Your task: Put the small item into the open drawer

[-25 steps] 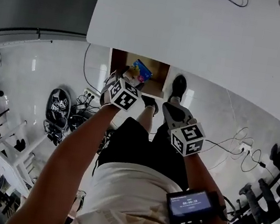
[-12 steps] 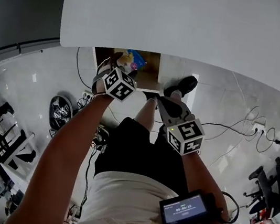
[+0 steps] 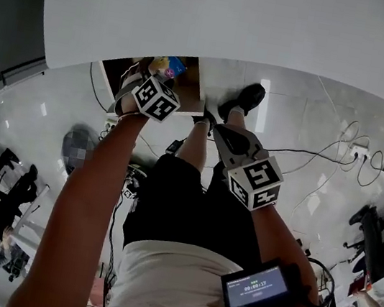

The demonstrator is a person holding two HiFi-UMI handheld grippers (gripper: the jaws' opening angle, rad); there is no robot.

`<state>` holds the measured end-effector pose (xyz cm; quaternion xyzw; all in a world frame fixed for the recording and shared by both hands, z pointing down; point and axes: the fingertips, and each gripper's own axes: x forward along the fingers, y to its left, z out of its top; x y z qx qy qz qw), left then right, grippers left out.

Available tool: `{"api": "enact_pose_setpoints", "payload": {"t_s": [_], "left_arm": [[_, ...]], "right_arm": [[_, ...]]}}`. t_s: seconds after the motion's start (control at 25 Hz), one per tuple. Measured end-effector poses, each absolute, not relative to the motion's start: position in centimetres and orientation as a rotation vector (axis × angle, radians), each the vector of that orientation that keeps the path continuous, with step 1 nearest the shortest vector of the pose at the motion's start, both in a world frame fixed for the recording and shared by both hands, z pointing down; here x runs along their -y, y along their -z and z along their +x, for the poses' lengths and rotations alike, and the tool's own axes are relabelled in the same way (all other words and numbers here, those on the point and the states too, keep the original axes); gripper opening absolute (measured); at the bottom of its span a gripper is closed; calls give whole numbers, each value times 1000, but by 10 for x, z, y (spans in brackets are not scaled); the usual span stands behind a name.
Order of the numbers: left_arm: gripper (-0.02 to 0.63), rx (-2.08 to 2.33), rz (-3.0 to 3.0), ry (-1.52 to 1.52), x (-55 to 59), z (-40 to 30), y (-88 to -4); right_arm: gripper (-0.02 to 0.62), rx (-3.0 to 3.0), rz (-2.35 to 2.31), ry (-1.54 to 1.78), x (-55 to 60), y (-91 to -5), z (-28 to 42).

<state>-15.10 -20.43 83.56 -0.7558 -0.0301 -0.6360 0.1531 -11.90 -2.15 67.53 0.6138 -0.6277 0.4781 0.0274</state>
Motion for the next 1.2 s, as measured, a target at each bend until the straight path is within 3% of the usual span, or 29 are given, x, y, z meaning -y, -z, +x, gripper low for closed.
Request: {"api": "enact_pose_setpoints", "payload": {"t_s": [0.48, 1.2], "left_arm": [[383, 112, -2113, 1868, 208, -133, -901], [385, 151, -2069, 1859, 200, -149, -869]], "right_arm": [[6, 1873, 1905, -1542, -4, -724, -110], [6, 1882, 1902, -1523, -1, -715, -109]]}}
